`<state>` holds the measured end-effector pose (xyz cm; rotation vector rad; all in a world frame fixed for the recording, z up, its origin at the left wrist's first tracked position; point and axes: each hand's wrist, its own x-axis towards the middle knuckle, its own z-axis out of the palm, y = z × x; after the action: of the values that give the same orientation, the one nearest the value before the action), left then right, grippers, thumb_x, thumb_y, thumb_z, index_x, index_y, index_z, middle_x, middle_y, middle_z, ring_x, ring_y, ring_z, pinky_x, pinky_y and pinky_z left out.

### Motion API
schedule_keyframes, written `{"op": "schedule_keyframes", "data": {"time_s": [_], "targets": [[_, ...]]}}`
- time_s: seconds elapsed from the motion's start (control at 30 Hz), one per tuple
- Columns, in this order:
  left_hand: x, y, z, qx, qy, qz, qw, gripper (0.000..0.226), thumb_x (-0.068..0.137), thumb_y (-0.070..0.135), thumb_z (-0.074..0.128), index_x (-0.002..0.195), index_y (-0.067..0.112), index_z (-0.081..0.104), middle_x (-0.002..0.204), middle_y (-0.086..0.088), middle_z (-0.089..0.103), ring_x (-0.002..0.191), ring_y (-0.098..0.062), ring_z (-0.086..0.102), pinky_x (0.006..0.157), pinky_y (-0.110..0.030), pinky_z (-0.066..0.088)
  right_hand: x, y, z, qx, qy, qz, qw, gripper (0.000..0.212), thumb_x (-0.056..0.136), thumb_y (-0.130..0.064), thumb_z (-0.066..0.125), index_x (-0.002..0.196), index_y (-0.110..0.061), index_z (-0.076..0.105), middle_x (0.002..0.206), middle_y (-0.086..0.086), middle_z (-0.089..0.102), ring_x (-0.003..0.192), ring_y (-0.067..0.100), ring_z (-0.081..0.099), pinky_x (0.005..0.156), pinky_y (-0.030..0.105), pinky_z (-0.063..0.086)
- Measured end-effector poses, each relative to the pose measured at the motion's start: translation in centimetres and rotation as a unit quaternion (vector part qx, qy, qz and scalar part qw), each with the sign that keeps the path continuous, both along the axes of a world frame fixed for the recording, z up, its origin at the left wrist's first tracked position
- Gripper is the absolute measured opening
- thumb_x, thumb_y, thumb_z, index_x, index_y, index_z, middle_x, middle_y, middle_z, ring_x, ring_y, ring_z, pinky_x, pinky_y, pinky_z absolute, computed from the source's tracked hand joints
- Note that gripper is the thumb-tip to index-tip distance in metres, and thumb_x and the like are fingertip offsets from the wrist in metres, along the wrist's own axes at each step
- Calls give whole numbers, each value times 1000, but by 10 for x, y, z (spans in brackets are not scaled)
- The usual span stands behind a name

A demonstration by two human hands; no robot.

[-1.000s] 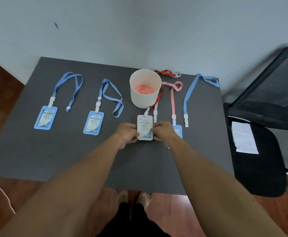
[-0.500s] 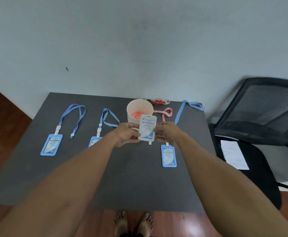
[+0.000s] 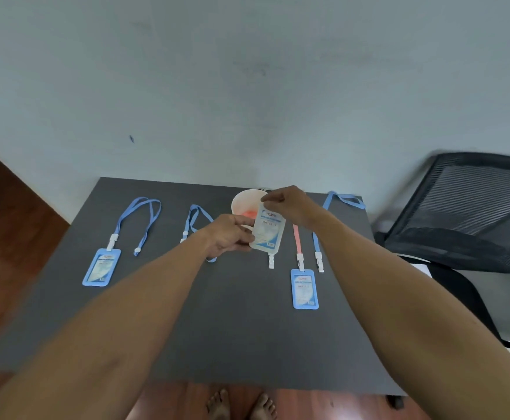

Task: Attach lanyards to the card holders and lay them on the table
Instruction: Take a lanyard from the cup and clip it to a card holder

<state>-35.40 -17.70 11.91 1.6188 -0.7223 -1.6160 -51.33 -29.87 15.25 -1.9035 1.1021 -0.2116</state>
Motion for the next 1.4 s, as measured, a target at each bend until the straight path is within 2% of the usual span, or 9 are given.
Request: {"op": "schedule_keyframes", "data": {"time_s": [0.17, 0.33, 0.63, 0.73, 0.83, 0.97, 1.1, 1.2, 1.4], "targets": [[15, -4, 13, -29, -61, -18, 998, 38, 92, -13, 60, 124, 6, 66, 98, -7, 73, 95, -21, 73, 81, -33, 62, 0, -9, -6, 21, -18, -23, 999, 13, 96, -14, 66, 100, -5, 75, 102, 6, 74, 90, 18, 66, 75, 26, 52], [35, -18, 37, -41, -111, 1, 993, 31, 93, -10, 61, 120, 3, 69, 97, -5, 61, 86, -16, 66, 66, -30, 63, -7, -22, -13, 71, -26, -44, 996, 16, 94, -19, 71, 92, -4, 76, 102, 2, 76, 98, 22, 68, 91, 35, 55], [53, -37, 35, -111, -224, -14, 968, 22, 89, 5, 73, 107, 17, 75, 113, -6, 73, 108, -22, 69, 94, -38, 58, -7, -20, -21, 116, -54, -78, 989, 13, 95, -19, 68, 97, -9, 76, 109, 7, 77, 101, 25, 69, 89, 35, 56], [52, -30, 32, -123, -277, -90, 949, 68, 72, 13, 89, 134, 22, 61, 123, 2, 66, 107, -16, 67, 94, -32, 57, -5, -23, -20, 127, -72, -98, 984, 12, 94, -18, 68, 86, -11, 74, 107, 10, 77, 109, 31, 69, 95, 41, 55], [49, -29, 29, -142, -336, -119, 924, 93, 61, 11, 94, 142, 26, 51, 126, 4, 55, 108, -15, 63, 91, -34, 58, -2, -24, -15, 137, -84, -105, 981, 15, 98, -18, 64, 88, -9, 69, 109, 9, 76, 102, 23, 69, 76, 27, 52], [49, -32, 27, -168, -382, -110, 902, 89, 64, 7, 92, 140, 29, 50, 126, 1, 53, 108, -19, 62, 84, -28, 60, 1, -28, -13, 154, -95, -100, 978, 16, 102, -20, 59, 93, -7, 63, 109, 10, 76, 99, 21, 68, 72, 22, 50], [54, -37, 32, -165, -378, -115, 904, 93, 66, 9, 92, 145, 30, 48, 126, 6, 59, 104, -15, 65, 89, -31, 58, 2, -33, -12, 148, -87, -85, 982, 15, 101, -20, 54, 90, -11, 59, 112, 16, 74, 101, 27, 66, 85, 35, 49], [57, -40, 34, -167, -386, -122, 899, 91, 65, 9, 93, 144, 27, 50, 124, 5, 61, 102, -14, 64, 89, -30, 58, -1, -31, -8, 124, -58, -50, 989, 22, 89, -8, 47, 94, 5, 63, 107, 23, 73, 85, 28, 63, 77, 40, 47], [59, -42, 34, -165, -398, -133, 893, 86, 66, 8, 92, 141, 24, 52, 122, 1, 59, 102, -18, 64, 85, -26, 58, -11, -37, -5, 117, 13, -18, 993, 25, 78, 7, 65, 95, -9, 74, 97, 0, 74, 82, 17, 61, 69, 25, 48]]}}
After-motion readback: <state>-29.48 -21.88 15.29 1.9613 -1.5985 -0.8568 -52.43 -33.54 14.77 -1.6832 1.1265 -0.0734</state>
